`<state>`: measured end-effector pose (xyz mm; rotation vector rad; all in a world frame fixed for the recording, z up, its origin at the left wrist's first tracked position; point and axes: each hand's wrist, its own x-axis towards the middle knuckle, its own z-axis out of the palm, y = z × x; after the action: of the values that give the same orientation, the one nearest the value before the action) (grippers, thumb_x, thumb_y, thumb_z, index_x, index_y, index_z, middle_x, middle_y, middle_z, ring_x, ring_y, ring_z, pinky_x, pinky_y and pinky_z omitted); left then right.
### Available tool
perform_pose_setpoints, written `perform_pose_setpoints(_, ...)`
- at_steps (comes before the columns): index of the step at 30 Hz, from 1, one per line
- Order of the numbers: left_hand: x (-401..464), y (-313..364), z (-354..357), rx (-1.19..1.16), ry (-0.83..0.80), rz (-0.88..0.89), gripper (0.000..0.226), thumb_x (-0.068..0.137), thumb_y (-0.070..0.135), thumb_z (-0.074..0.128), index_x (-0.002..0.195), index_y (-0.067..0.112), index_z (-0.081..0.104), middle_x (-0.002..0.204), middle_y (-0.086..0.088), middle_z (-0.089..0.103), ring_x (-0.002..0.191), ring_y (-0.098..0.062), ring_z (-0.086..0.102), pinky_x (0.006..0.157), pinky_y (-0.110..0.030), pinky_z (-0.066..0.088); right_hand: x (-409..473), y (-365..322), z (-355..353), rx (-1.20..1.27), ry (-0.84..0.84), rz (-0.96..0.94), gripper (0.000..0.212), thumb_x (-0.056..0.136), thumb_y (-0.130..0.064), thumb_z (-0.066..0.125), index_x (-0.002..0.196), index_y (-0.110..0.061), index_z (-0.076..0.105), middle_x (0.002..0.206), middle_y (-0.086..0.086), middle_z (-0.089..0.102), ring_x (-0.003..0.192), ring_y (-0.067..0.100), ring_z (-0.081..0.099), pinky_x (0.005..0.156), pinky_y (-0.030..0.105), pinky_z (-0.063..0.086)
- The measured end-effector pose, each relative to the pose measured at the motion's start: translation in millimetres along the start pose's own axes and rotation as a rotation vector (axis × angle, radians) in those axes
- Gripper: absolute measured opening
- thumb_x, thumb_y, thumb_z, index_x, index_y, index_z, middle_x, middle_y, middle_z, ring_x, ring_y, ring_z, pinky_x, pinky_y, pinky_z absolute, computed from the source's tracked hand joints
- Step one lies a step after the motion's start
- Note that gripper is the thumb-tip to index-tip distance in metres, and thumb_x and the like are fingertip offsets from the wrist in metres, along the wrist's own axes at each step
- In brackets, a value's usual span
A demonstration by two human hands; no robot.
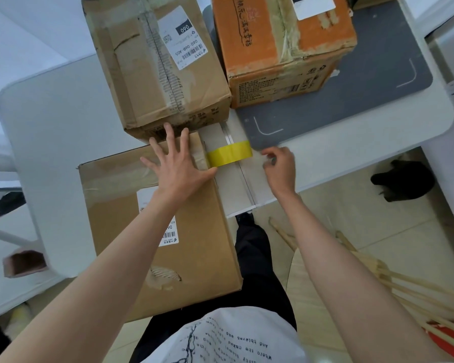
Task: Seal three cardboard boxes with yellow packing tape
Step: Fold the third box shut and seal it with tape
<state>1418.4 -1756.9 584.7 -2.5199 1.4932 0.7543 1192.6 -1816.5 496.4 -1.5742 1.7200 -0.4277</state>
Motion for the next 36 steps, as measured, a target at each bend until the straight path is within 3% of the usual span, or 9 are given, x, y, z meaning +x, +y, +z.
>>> perform_pose_setpoints(2,-1,0,0,0.008,0.003,0.002,0.120,0.071,0.080,0.066,0.161,0.030,0.005,0.169,-0.001,-0.018,0.151,-0.049,-0.011,0.111,-0.080,0.003,-2,5,-7,-0.197,0.154,0.015,0.035,0.085,0.005,0.062,0.109,-0.019,0.070,0.114,0.007,0.055,0.108,0.028,0.049,0.088,0.039,0.046)
perform_pose_setpoints(4,-1,-1,0,0.010,0.004,0.005,0.122,0.071,0.084,0.063,0.162,0.029,0.003,0.169,-0.001,-0.018,0.151,-0.049,-0.011,0.111,-0.080,0.003,-3,8,-9,-0.308,0.124,0.045,0.036,0.088,0.003,0.064,0.116,-0.021,0.068,0.129,0.008,0.050,0.117,0.031,0.044,0.093,0.040,0.043)
perform_pose_setpoints(10,-1,-6,-9,-0.096,-0.021,0.045,0.114,0.078,0.083,0.055,0.162,0.033,-0.004,0.170,-0.004,-0.011,0.151,-0.050,-0.012,0.112,-0.076,0.002,-3,18,-12,-0.186,0.005,0.096,0.027,0.095,0.000,0.060,0.119,-0.011,0.061,0.129,0.013,0.044,0.113,0.030,0.047,0.077,0.030,0.047)
perform_pose_setpoints(13,8,-7,-15,-0.150,0.108,0.202,0.077,0.097,0.058,0.055,0.159,0.023,0.028,0.166,-0.009,0.019,0.152,-0.046,0.008,0.119,-0.067,0.011,-8,9,-13,0.001,0.030,0.180,0.022,0.102,-0.007,0.054,0.124,-0.004,0.056,0.128,0.014,0.043,0.097,0.023,0.053,0.075,0.014,0.046)
perform_pose_setpoints(15,20,-2,-24,-0.184,0.151,0.388,0.049,0.102,0.039,0.055,0.144,0.012,0.054,0.147,-0.011,0.048,0.143,-0.036,0.037,0.119,-0.053,0.029,-16,-3,-12,0.135,0.125,0.133,0.019,0.102,-0.008,0.052,0.120,-0.005,0.056,0.121,0.010,0.048,0.093,0.021,0.055,0.087,0.031,0.054)
perform_pose_setpoints(17,33,9,-38,-0.187,0.033,0.495,0.033,0.104,0.030,0.054,0.127,0.011,0.068,0.128,-0.009,0.062,0.122,-0.028,0.057,0.105,-0.038,0.041,-28,-16,-11,0.257,0.155,0.057,0.015,0.101,-0.008,0.051,0.114,-0.008,0.057,0.108,0.006,0.057,0.086,0.026,0.061,0.081,0.038,0.057)
perform_pose_setpoints(19,46,25,-49,-0.173,-0.138,0.521,0.030,0.103,0.031,0.057,0.120,0.013,0.073,0.118,-0.006,0.069,0.108,-0.025,0.064,0.095,-0.036,0.046,-43,-34,-7,0.320,0.068,-0.004,0.017,0.101,-0.008,0.051,0.116,-0.008,0.059,0.103,0.005,0.064,0.082,0.022,0.062,0.073,0.024,0.054)
perform_pose_setpoints(24,74,48,-52,-0.047,-0.526,0.442,0.042,0.096,0.042,0.066,0.125,0.013,0.071,0.113,0.002,0.070,0.110,-0.017,0.063,0.095,-0.029,0.046,-70,-61,5,0.385,-0.068,-0.046,0.028,0.106,-0.012,0.041,0.132,-0.009,0.053,0.123,0.003,0.059,0.107,0.009,0.056,0.091,0.014,0.046)
perform_pose_setpoints(36,86,54,-50,-0.203,-0.696,0.272,0.031,0.099,0.027,0.064,0.128,0.016,0.069,0.137,0.006,0.062,0.124,-0.011,0.054,0.105,-0.024,0.037,-76,-95,30,0.221,-0.159,-0.089,0.018,0.108,-0.019,0.045,0.123,-0.009,0.048,0.113,0.009,0.059,0.097,0.022,0.061,0.083,0.045,0.057)
